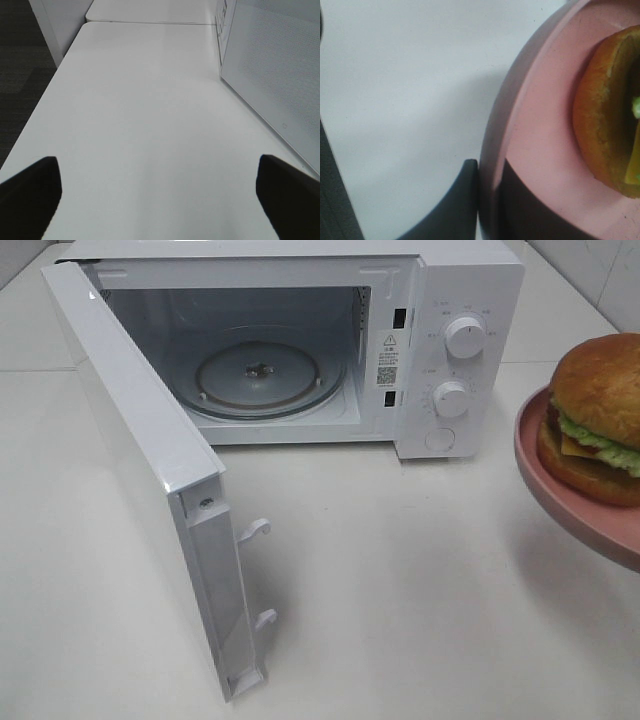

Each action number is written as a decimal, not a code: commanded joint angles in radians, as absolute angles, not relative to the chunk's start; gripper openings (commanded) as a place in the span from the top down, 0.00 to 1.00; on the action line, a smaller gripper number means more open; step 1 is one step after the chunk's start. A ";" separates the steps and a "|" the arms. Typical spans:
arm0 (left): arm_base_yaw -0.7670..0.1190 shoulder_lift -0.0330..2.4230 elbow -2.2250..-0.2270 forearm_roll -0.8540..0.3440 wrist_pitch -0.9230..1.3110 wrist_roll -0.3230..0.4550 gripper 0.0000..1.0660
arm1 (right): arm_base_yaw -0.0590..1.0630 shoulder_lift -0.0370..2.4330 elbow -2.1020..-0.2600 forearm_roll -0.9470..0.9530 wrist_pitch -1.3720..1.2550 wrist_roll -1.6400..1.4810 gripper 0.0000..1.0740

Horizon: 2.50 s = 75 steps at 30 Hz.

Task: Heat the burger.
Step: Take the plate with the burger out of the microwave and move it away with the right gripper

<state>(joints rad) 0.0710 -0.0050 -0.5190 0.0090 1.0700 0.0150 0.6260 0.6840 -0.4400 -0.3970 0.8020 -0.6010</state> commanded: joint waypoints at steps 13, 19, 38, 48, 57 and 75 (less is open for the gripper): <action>0.073 -0.020 -0.519 0.010 1.071 0.015 0.08 | 0.622 0.678 -0.444 -0.583 0.838 -0.118 1.00; 0.073 -0.020 -0.519 0.010 1.071 0.015 0.08 | 0.622 0.678 -0.444 -0.659 0.841 0.048 1.00; 0.073 -0.020 -0.519 0.010 1.071 0.015 0.08 | 0.622 1.089 -0.444 -0.870 0.869 0.673 1.00; 0.073 -0.020 -0.519 0.010 1.071 0.015 0.08 | 0.619 1.327 -0.489 -0.905 0.868 0.907 1.00; 0.073 -0.020 -0.519 0.010 1.071 0.015 0.08 | 0.482 1.500 -0.560 -0.931 0.816 0.968 1.00; 0.073 -0.020 -0.519 0.010 1.071 0.015 0.08 | 0.270 1.696 -0.562 -0.974 0.655 1.069 1.00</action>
<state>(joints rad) 0.0710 -0.0050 -0.5190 0.0090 1.0700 0.0150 0.2780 1.6970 -0.5580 -0.9210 0.6160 1.0500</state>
